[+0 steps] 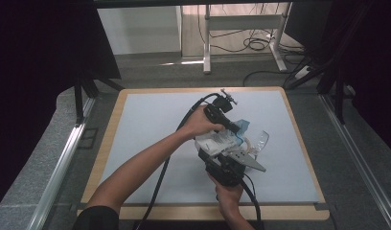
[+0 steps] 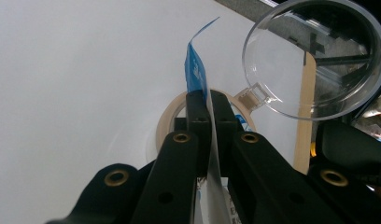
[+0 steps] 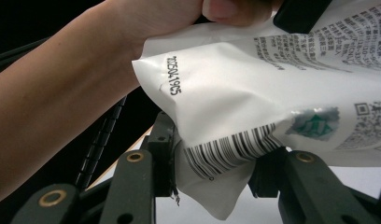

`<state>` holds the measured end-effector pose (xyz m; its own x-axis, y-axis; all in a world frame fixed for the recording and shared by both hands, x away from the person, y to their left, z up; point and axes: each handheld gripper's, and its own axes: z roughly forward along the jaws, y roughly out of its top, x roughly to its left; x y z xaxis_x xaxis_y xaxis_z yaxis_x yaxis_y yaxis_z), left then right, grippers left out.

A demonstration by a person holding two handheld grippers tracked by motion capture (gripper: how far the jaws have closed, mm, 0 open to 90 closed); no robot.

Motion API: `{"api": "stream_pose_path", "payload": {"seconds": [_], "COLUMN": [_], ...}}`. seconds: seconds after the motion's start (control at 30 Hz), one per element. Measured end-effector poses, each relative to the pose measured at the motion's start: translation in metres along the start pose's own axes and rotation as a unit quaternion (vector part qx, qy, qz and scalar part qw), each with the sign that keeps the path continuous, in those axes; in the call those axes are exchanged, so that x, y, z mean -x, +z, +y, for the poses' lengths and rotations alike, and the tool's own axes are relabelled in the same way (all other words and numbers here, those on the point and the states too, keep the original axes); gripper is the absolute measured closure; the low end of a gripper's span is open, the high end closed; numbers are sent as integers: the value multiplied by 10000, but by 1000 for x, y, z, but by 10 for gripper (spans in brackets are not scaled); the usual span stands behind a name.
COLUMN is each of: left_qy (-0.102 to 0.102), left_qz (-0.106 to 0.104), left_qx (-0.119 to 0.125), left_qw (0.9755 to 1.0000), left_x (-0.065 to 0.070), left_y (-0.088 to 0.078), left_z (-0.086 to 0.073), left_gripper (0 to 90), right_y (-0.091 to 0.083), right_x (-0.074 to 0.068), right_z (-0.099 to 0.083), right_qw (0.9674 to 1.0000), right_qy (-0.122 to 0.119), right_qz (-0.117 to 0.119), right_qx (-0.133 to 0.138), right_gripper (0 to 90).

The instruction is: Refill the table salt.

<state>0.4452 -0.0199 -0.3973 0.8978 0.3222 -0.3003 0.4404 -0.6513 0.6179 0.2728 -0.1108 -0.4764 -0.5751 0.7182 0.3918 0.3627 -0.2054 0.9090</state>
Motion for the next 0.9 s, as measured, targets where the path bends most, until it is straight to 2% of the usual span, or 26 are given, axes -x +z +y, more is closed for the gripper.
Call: {"api": "stream_pose_path", "payload": {"seconds": [0.9], "left_qy": [11], "left_qz": [6], "left_qx": [-18], "left_qw": [10000], "left_x": [0], "left_y": [-1], "left_z": [-2], "left_gripper": [900], "right_y": [1], "right_x": [-1], "right_z": [1], "right_qw": [10000], "right_qy": [-27], "right_qz": [5], "right_qx": [21], "right_gripper": [606]}}
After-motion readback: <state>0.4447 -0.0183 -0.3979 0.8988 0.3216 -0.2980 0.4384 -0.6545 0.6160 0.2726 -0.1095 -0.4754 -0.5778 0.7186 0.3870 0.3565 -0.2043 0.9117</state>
